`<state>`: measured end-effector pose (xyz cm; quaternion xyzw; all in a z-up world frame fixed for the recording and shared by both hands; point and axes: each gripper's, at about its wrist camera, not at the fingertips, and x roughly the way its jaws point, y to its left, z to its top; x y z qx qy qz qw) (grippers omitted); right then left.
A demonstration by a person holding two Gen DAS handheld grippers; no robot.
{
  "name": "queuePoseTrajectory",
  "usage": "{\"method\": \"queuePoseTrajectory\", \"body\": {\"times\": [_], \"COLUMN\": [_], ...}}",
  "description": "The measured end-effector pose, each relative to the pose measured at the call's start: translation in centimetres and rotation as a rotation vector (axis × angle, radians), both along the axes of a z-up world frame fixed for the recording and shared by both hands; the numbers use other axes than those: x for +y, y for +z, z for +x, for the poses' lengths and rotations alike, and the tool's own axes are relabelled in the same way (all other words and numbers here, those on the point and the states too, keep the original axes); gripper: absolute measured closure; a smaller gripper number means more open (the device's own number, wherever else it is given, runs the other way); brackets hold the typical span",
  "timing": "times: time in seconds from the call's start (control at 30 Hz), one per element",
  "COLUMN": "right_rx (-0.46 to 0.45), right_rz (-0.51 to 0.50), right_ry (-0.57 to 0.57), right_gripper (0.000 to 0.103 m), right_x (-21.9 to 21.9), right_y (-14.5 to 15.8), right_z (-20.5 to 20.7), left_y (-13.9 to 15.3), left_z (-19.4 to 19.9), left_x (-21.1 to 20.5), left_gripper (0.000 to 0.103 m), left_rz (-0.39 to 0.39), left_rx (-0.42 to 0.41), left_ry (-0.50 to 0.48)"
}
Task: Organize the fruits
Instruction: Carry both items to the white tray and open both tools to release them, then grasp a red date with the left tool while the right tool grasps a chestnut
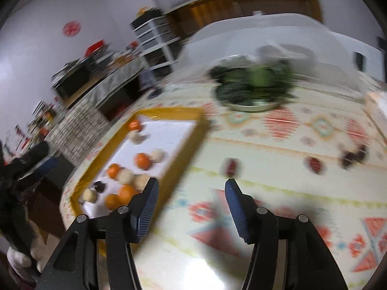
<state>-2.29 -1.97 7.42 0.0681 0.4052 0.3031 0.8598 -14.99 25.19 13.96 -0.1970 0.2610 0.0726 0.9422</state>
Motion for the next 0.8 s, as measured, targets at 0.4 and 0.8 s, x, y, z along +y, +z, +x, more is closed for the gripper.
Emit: {"method": "queuePoseTrajectory", "body": {"times": [0.4,0.8], "right_rx": [0.042,0.097], "right_rz": [-0.032,-0.03], "right_ry": [-0.349,-0.404], "right_gripper": [0.042,0.046], "right_x": [-17.3,-17.1], "right_y": [-1.8,-4.3], "right_z": [4.0,12.2], "left_y": [-3.3,-7.2], "left_z": [6.5,11.9], "left_x": [-12.8,-19.3], "left_gripper": [0.008,0.06], "left_rz": [0.001,0.105], "left_rx": [0.159,0.285], "left_ry": [-0.302,-0.425]}}
